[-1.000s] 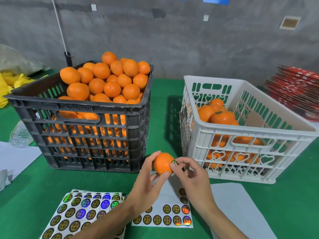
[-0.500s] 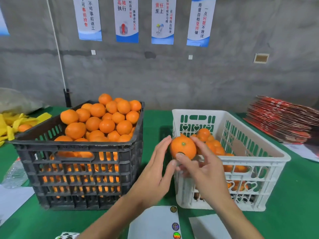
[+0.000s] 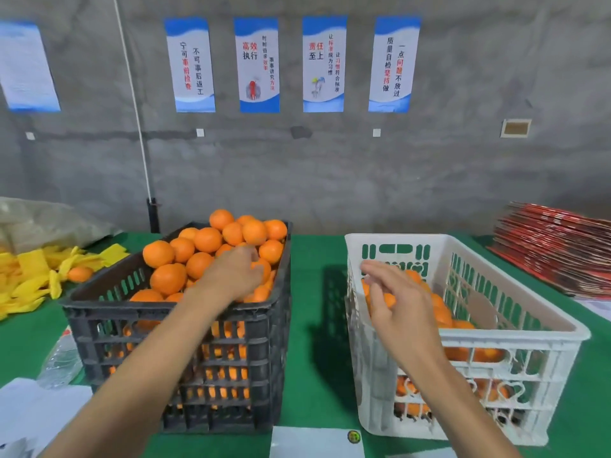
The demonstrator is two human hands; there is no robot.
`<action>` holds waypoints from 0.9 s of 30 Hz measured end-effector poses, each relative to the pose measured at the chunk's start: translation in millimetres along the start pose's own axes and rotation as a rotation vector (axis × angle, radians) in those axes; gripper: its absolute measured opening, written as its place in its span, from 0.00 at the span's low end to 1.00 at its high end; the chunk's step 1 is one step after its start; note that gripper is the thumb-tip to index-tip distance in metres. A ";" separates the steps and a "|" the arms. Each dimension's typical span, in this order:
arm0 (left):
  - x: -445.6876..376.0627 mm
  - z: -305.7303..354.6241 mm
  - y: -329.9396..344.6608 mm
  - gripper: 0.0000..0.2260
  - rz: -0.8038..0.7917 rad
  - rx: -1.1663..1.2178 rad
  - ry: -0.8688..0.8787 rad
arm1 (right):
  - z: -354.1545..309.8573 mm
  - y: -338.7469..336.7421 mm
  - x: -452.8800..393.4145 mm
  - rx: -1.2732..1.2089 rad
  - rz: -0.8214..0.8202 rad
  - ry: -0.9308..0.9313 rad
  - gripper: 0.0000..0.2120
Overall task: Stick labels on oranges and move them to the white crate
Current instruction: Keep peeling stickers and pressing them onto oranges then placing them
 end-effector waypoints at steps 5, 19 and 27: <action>-15.0 -88.1 20.9 0.21 -0.623 -0.322 -0.362 | -12.1 22.7 10.9 -0.144 -0.033 -0.029 0.14; 72.3 52.6 -33.9 0.27 0.433 0.438 0.734 | -37.3 55.8 11.4 -0.373 -0.187 0.050 0.19; 139.5 40.6 71.4 0.32 0.277 0.421 0.627 | -1.3 55.5 86.5 -0.306 -0.253 0.114 0.15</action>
Point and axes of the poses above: each hand's wrist, its own x-axis away from the middle knuckle, its own y-axis out of the palm, z = x × y, the point moved 6 cm from there along -x, towards the middle knuckle, and after that the axes turned 7 degrees about x, right-handed, at the moved point
